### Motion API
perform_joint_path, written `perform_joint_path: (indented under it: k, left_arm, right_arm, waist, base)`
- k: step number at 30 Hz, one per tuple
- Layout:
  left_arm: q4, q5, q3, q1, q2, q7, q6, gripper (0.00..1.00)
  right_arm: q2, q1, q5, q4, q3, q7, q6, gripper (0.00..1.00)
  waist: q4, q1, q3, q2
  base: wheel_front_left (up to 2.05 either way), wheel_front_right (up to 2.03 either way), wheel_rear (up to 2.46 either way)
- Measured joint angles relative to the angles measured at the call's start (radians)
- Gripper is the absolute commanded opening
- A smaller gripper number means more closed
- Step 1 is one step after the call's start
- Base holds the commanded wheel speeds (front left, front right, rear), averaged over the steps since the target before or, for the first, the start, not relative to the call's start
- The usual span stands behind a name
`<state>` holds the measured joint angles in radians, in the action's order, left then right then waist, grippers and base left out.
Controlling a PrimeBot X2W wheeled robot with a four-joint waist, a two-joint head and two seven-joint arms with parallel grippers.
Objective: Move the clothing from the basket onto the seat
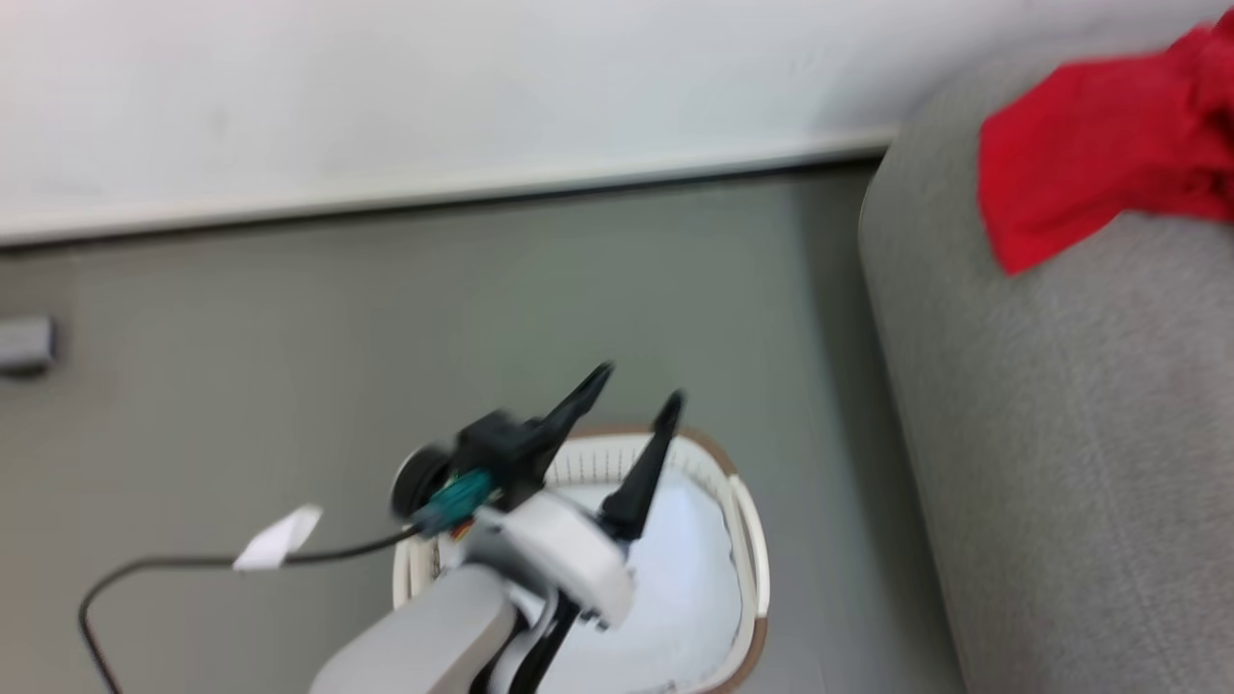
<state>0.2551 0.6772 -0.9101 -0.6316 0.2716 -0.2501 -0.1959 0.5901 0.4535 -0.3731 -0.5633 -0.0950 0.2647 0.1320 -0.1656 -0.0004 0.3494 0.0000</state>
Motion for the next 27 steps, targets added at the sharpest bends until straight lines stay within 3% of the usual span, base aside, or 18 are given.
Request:
perform_joint_path:
  k: [6,13,21,27]
  left_arm:
    - [-0.025,0.026,0.101,0.145,0.023,-0.012,-0.012,1.00]
    - [-0.058,-0.019,0.273,0.323,0.014,-0.014,0.020,1.00]
    - [-0.037,-0.146,0.462,0.488,-0.004,-0.014,0.057,1.00]
    - [-0.012,-0.247,0.597,0.584,-0.040,-0.014,0.102,1.00]
  right_arm:
    - [-0.099,-0.183,0.040,0.194,-0.037,0.000,0.000,1.00]
    - [-0.234,-0.381,0.101,0.361,-0.012,0.000,0.000,1.00]
    - [-0.388,-0.488,0.143,0.433,0.038,0.000,0.000,1.00]
    - [-0.450,-0.517,0.167,0.411,0.084,0.000,0.000,1.00]
  waist:
    - [0.009,-0.0001,-0.129,0.0000]
    - [0.038,0.0000,-0.257,0.0000]
    - [0.070,0.0001,-0.356,0.0000]
    - [0.081,0.0002,-0.386,0.0000]
  base:
    - [0.00,0.00,0.00]
    - [0.00,0.00,0.00]
    - [0.00,0.00,0.00]
    - [0.00,0.00,0.00]
